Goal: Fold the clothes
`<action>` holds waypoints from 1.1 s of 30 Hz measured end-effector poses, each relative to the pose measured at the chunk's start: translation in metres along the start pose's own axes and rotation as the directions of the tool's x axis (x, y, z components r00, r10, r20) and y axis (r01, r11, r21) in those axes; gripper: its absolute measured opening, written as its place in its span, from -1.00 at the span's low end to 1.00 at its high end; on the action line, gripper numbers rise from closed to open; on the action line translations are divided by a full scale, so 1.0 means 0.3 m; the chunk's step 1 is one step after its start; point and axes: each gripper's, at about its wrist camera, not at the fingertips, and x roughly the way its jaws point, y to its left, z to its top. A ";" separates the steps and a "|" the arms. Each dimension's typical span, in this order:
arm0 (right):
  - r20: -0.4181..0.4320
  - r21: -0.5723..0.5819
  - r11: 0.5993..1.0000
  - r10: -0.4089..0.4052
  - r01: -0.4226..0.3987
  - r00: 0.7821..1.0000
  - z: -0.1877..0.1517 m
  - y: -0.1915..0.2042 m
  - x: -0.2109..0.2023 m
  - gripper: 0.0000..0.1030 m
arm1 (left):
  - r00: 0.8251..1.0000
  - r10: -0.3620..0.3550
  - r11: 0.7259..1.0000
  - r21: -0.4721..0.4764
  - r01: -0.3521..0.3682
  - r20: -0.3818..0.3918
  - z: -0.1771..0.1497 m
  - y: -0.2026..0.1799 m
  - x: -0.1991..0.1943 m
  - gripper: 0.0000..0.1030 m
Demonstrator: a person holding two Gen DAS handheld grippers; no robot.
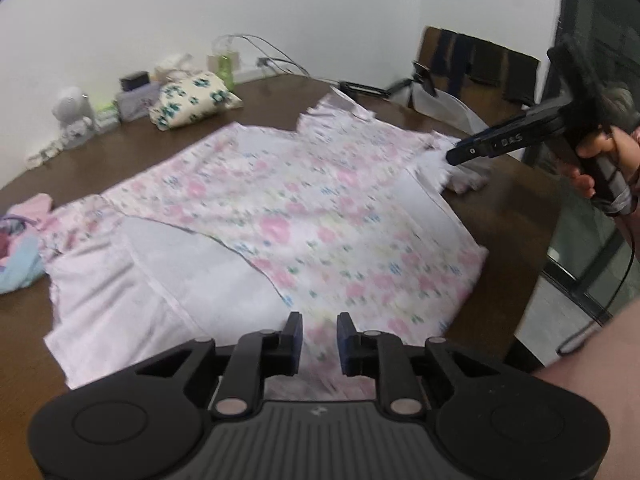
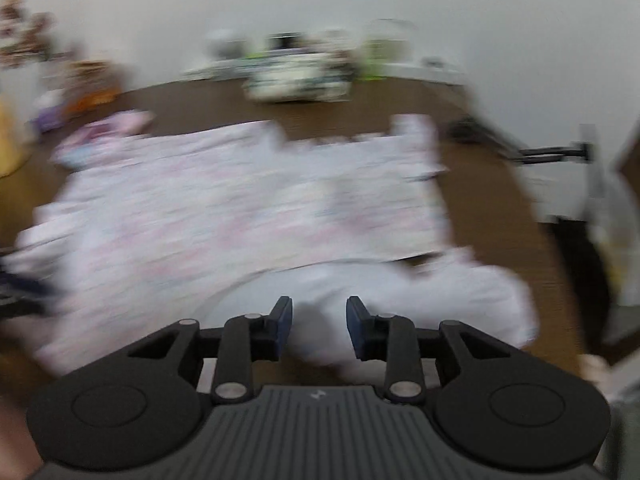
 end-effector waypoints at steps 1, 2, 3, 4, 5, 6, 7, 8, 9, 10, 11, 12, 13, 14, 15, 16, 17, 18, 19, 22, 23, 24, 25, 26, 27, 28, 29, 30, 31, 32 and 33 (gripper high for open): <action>-0.006 0.013 1.000 -0.023 0.023 1.000 0.002 -0.021 0.021 -0.42 | 1.000 0.009 1.000 -0.006 -0.009 -0.007 0.001 0.004 0.011 -0.67; -0.012 0.025 0.999 -0.046 0.047 0.999 0.003 -0.043 0.043 -0.42 | 1.000 0.016 1.000 -0.009 -0.016 -0.016 0.000 0.007 0.024 -0.67; -0.027 0.040 0.998 -0.051 0.052 0.998 -0.006 -0.059 0.061 -0.43 | 0.999 0.024 1.000 -0.008 -0.024 -0.027 -0.005 0.009 0.037 -0.67; -0.045 0.055 0.997 -0.048 0.050 0.998 -0.019 -0.072 0.079 -0.43 | 0.999 0.034 0.999 -0.006 -0.035 -0.037 -0.013 0.012 0.048 -0.67; -0.041 0.049 0.997 -0.056 0.058 0.998 -0.031 -0.074 0.082 -0.44 | 0.998 0.051 0.999 -0.006 -0.051 -0.045 -0.019 0.017 0.058 -0.67; -0.041 0.047 0.997 -0.067 0.069 0.997 -0.042 -0.071 0.075 -0.44 | 0.997 0.071 0.997 -0.009 -0.071 -0.042 -0.024 0.026 0.066 -0.58; -0.046 0.048 0.996 -0.077 0.079 0.996 -0.053 -0.069 0.066 -0.43 | 0.996 0.080 0.997 -0.018 -0.080 -0.038 -0.027 0.039 0.070 -0.57; -0.050 0.049 0.995 -0.087 0.089 0.995 -0.065 -0.066 0.057 -0.42 | 0.996 0.081 0.996 -0.029 -0.083 -0.039 -0.028 0.053 0.071 -0.58; -0.056 0.047 0.995 -0.090 0.093 0.994 -0.077 -0.057 0.045 -0.38 | 0.996 0.084 0.996 -0.036 -0.086 -0.039 -0.029 0.066 0.071 -0.57; -0.063 0.041 0.995 -0.088 0.091 0.994 -0.088 -0.047 0.031 -0.36 | 0.995 0.089 0.995 -0.040 -0.090 -0.038 -0.031 0.077 0.070 -0.57; -0.066 0.042 0.996 -0.074 0.077 0.995 -0.096 -0.043 0.017 -0.35 | 0.995 0.091 0.995 -0.043 -0.093 -0.040 -0.033 0.086 0.068 -0.57; -0.067 0.046 0.997 -0.057 0.060 0.996 -0.103 -0.042 0.003 -0.34 | 0.995 0.093 0.994 -0.046 -0.095 -0.043 -0.035 0.094 0.065 -0.57; -0.058 0.058 0.997 -0.041 0.045 0.997 -0.106 -0.048 -0.020 -0.34 | 0.994 0.095 0.994 -0.048 -0.098 -0.045 -0.036 0.102 0.062 -0.57; -0.040 0.073 0.996 -0.045 0.048 0.998 -0.102 -0.059 -0.037 -0.32 | 0.994 0.100 0.993 -0.053 -0.102 -0.050 -0.036 0.109 0.060 -0.58; -0.019 0.087 0.995 -0.055 0.057 0.998 -0.096 -0.070 -0.051 -0.26 | 0.993 0.104 0.993 -0.059 -0.106 -0.049 -0.032 0.112 0.056 -0.60; -0.002 0.097 0.993 -0.073 0.073 0.997 -0.090 -0.085 -0.060 -0.23 | 0.993 0.106 0.992 -0.062 -0.108 -0.043 -0.028 0.112 0.052 -0.61; 0.007 0.110 0.990 -0.091 0.090 0.996 -0.083 -0.103 -0.061 -0.19 | 0.994 0.103 0.993 -0.061 -0.105 -0.033 -0.022 0.104 0.048 -0.60; 0.013 0.124 0.987 -0.108 0.105 0.994 -0.075 -0.121 -0.059 -0.19 | 0.995 0.096 0.994 -0.058 -0.097 -0.021 -0.014 0.093 0.044 -0.60; 0.014 0.132 0.985 -0.115 0.112 0.993 -0.068 -0.134 -0.051 -0.19 | 0.996 0.089 0.994 -0.054 -0.090 -0.009 -0.007 0.081 0.041 -0.60; 0.015 0.128 0.986 -0.112 0.109 0.994 -0.050 -0.155 -0.010 -0.19 | 0.998 0.062 0.998 -0.032 -0.061 0.014 0.007 0.044 0.038 -0.60; 0.008 0.106 0.987 -0.119 0.117 0.993 -0.044 -0.150 0.007 -0.19 | 0.998 0.054 0.998 -0.023 -0.054 0.012 0.010 0.031 0.043 -0.60; -0.001 0.079 0.988 -0.130 0.130 0.991 -0.038 -0.143 0.024 -0.19 | 0.999 0.049 0.999 -0.017 -0.049 0.010 0.012 0.021 0.049 -0.60; -0.011 0.055 0.988 -0.145 0.145 0.989 -0.033 -0.137 0.040 -0.19 | 0.999 0.044 0.999 -0.012 -0.044 0.007 0.014 0.013 0.053 -0.60; -0.019 0.031 0.987 -0.160 0.161 0.987 -0.028 -0.130 0.055 -0.22 | 0.999 0.040 0.999 -0.007 -0.040 0.005 0.016 0.005 0.058 -0.60; -0.026 0.008 0.986 -0.164 0.164 0.986 -0.025 -0.121 0.066 -0.41 | 0.999 0.039 0.999 -0.002 -0.039 0.000 0.016 -0.001 0.064 -0.60; -0.029 -0.010 0.987 -0.160 0.159 0.987 -0.024 -0.112 0.071 -0.56 | 0.999 0.045 0.999 0.003 -0.045 -0.008 0.014 -0.005 0.070 -0.60; -0.021 -0.028 0.988 -0.154 0.154 0.988 -0.026 -0.102 0.066 -0.75 | 0.999 0.051 0.999 0.007 -0.050 -0.020 0.010 -0.008 0.078 -0.60; -0.009 -0.045 0.988 -0.149 0.148 0.989 -0.027 -0.091 0.058 -0.80 | 0.998 0.054 0.999 0.008 -0.053 -0.035 0.006 -0.010 0.087 -0.60; 0.008 -0.063 0.987 -0.146 0.147 0.989 -0.030 -0.081 0.047 -0.83 | 0.998 0.054 0.999 0.002 -0.054 -0.040 -0.002 -0.007 0.094 -0.59; 0.020 -0.071 0.986 -0.147 0.148 0.989 -0.033 -0.079 0.034 -0.86 | 0.998 0.054 0.999 -0.005 -0.054 -0.039 -0.007 -0.004 0.095 -0.59; 0.029 -0.076 0.986 -0.149 0.151 0.988 -0.036 -0.078 0.021 -0.87 | 0.998 0.054 0.998 -0.008 -0.055 -0.039 -0.009 -0.004 0.094 -0.59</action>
